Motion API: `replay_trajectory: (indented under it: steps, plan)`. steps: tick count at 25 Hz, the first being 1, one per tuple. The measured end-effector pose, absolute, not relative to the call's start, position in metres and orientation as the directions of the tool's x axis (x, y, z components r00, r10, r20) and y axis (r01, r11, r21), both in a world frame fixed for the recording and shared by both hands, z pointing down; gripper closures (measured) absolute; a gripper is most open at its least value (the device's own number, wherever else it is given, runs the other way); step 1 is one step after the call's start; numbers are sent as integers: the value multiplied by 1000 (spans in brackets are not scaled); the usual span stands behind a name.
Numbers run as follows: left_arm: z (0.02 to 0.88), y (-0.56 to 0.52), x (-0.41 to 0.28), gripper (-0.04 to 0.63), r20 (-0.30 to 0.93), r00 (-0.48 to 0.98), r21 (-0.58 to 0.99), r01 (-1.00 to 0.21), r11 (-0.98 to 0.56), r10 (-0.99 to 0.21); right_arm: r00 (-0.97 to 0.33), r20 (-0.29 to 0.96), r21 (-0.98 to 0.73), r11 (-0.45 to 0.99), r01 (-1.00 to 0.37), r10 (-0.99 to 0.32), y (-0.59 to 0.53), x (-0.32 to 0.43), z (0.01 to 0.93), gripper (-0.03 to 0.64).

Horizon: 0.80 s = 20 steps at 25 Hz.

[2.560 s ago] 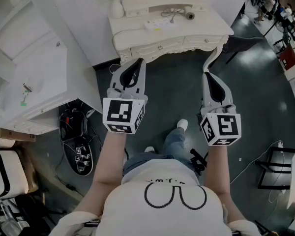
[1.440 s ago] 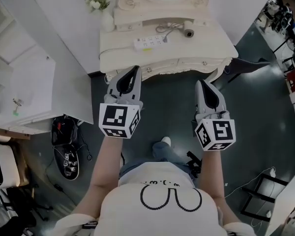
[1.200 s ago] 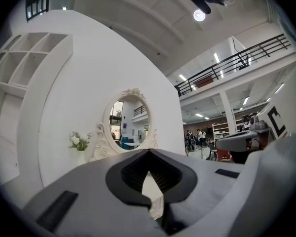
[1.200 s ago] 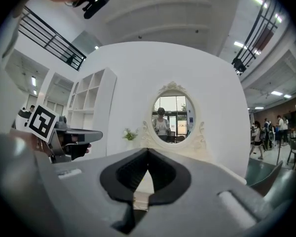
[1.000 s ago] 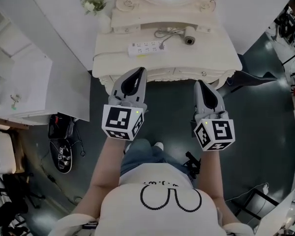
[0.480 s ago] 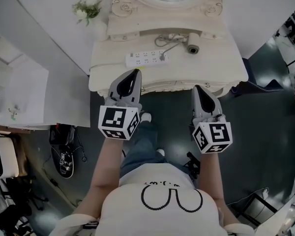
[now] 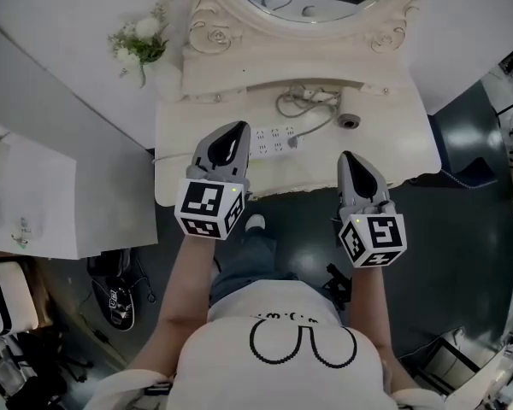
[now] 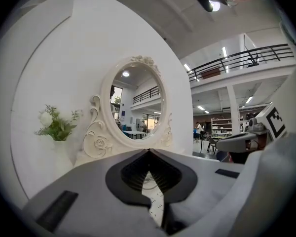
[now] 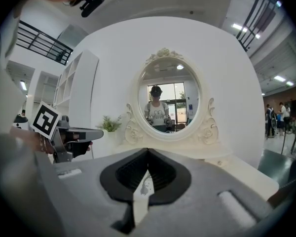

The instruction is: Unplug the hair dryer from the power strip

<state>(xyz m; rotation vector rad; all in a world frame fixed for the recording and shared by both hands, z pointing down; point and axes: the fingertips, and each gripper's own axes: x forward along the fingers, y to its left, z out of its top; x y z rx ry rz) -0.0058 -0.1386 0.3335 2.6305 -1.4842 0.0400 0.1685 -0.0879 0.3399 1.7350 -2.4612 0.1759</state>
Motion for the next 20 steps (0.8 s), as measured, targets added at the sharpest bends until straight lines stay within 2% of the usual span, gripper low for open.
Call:
replay_trajectory:
  steps: [3, 4, 8, 14, 20]
  plan:
    - [340, -174, -14, 590, 93, 536, 100, -844, -527, -839, -309, 185, -18, 311, -950, -933, -116, 164, 343, 617]
    - [341, -184, -15, 567, 92, 550, 106, -834, -541, -830, -301, 190, -16, 303, -953, -935, -125, 163, 344, 617]
    - [351, -217, -13, 340, 111, 615, 128, -788, -602, -781, -267, 206, -5, 271, -962, -941, -155, 162, 345, 617]
    - [377, -240, -11, 330, 175, 667, 126, -744, -656, -724, -220, 239, 1, 226, -974, -946, -178, 168, 354, 617]
    - [424, -240, -12, 330, 290, 680, 140, -727, -673, -674, -281, 297, -53, 278, -959, -913, -174, 162, 384, 617]
